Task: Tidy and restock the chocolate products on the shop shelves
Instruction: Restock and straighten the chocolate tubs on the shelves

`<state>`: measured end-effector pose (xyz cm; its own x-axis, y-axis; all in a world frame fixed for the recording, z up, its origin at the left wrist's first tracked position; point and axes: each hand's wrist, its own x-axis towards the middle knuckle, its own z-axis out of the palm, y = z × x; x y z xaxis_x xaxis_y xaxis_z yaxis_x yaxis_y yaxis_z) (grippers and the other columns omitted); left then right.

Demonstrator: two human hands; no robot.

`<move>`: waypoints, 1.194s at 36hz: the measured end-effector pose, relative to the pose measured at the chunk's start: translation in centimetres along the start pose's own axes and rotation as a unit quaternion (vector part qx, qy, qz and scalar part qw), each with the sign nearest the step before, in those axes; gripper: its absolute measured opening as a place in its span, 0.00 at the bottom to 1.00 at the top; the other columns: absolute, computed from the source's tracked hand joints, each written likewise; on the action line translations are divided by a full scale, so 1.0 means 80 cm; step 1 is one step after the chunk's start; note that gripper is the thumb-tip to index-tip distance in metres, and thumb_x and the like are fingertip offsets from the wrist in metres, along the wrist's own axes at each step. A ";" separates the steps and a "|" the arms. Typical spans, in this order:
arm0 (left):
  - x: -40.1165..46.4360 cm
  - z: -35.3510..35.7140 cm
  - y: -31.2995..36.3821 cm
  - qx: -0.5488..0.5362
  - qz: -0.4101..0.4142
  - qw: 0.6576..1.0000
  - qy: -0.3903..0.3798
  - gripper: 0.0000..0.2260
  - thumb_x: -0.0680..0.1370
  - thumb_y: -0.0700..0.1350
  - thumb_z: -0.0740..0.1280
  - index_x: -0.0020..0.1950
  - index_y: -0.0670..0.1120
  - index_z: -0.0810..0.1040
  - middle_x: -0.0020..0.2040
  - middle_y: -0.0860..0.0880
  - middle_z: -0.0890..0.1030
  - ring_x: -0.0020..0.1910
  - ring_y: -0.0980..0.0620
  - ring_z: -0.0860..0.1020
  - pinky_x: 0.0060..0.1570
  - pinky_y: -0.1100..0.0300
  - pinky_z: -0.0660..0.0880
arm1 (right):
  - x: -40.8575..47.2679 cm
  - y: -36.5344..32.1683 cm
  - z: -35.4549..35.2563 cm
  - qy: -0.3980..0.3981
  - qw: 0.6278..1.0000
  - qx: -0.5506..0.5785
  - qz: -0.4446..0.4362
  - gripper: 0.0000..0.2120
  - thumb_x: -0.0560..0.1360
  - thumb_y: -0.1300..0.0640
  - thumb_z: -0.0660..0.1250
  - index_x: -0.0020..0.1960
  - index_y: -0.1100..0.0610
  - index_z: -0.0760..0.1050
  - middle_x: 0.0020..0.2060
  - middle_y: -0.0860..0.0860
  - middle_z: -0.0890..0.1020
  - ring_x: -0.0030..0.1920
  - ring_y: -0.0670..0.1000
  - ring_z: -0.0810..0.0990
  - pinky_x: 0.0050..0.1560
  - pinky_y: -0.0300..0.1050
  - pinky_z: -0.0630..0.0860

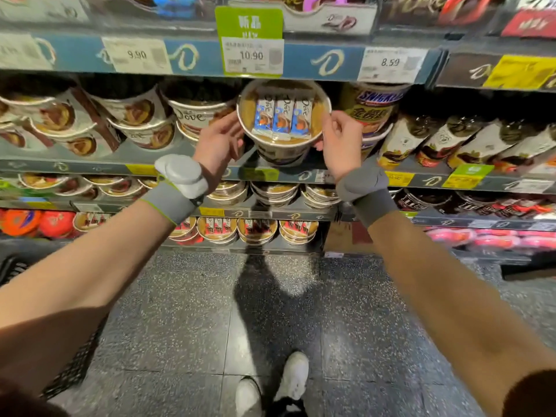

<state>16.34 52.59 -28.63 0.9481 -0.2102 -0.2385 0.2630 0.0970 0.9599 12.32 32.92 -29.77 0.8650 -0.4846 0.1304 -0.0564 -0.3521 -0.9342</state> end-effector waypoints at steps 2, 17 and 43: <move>-0.001 -0.001 -0.001 0.013 -0.003 1.000 0.003 0.37 0.65 0.18 0.44 0.70 0.37 0.67 0.66 0.41 0.74 0.58 0.53 0.77 0.44 0.61 0.66 | 0.008 0.004 0.002 0.002 1.000 0.013 0.002 0.21 0.79 0.52 0.58 0.40 0.71 0.69 0.31 0.58 0.68 0.34 0.54 0.67 0.37 0.58 0.71; 0.008 0.003 -0.007 0.061 0.038 0.997 -0.020 0.38 0.66 0.19 0.45 0.74 0.40 0.64 0.71 0.43 0.70 0.71 0.50 0.67 0.62 0.64 0.71 | 0.019 0.011 0.011 -0.020 0.999 0.032 0.006 0.11 0.80 0.58 0.60 0.59 0.64 0.71 0.44 0.55 0.75 0.44 0.47 0.72 0.48 0.41 0.69; 0.017 0.016 0.004 0.025 0.020 0.999 -0.012 0.37 0.67 0.18 0.44 0.75 0.38 0.59 0.74 0.41 0.64 0.74 0.47 0.62 0.72 0.56 0.61 | 0.047 0.006 0.026 0.028 0.994 -0.103 -0.009 0.19 0.81 0.58 0.57 0.32 0.53 0.58 0.28 0.49 0.64 0.40 0.52 0.66 0.40 0.42 0.59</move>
<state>17.50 51.06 -28.45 0.9530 -0.2311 -0.1959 0.2142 0.0565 0.9752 16.60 32.61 -30.45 0.8385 -0.5174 0.1705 -0.1467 -0.5159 -0.8440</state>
